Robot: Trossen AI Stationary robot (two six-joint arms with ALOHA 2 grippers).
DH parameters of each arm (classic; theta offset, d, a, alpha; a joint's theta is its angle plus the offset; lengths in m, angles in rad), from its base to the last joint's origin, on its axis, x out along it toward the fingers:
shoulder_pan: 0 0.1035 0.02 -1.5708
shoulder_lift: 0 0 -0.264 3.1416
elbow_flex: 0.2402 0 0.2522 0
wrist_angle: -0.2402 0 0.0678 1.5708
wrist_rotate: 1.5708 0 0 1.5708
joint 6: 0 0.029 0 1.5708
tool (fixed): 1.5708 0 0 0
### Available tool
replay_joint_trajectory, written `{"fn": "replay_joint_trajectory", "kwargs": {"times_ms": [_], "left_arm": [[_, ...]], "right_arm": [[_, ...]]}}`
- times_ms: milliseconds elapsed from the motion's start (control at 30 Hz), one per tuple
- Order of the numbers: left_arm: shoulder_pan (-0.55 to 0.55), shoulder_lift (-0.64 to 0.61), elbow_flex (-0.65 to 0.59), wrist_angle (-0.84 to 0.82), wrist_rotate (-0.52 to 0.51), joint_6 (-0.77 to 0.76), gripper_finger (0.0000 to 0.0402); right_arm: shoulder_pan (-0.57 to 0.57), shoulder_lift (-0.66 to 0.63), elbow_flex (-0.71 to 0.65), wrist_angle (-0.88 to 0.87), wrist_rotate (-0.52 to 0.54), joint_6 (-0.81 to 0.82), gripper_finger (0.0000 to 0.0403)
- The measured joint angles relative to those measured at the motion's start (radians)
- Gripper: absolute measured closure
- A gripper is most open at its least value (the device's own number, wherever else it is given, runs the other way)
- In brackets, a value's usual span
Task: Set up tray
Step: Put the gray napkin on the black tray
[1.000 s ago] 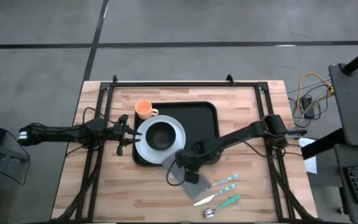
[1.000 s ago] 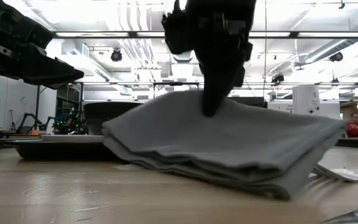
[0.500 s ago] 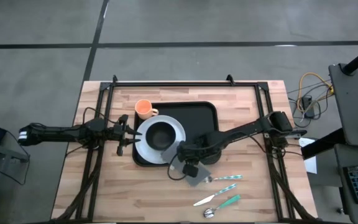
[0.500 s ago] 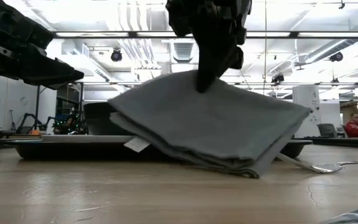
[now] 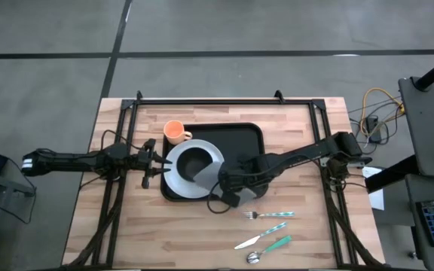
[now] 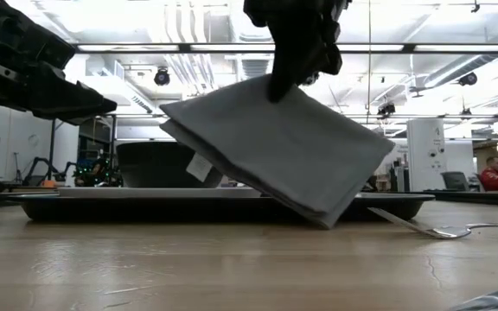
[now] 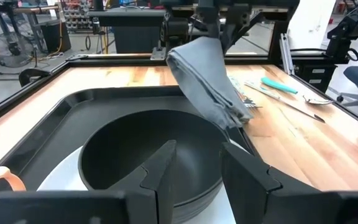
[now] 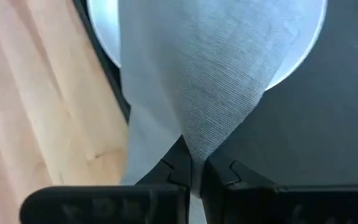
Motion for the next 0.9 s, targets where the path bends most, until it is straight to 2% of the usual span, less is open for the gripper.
{"fn": "replay_joint_trajectory", "kwargs": {"times_ms": [233,433,700,900], "left_arm": [[0.0,0.0,0.0,0.0,0.0,0.0,0.0297],[0.0,0.0,0.0,0.0,0.0,0.0,0.0297],[0.0,0.01,0.0,0.0,0.0,0.0,0.0297],[0.0,0.016,0.0,0.0,0.0,0.0,0.0297]], "right_arm": [[-0.004,-0.006,-0.08,0.02,0.031,0.026,0.0395],[0.003,-0.065,-0.177,0.09,0.035,0.055,0.0395],[0.003,-0.23,-0.405,0.389,0.073,0.11,0.0395],[0.027,-0.378,-0.588,0.303,0.216,0.342,0.0395]]}}
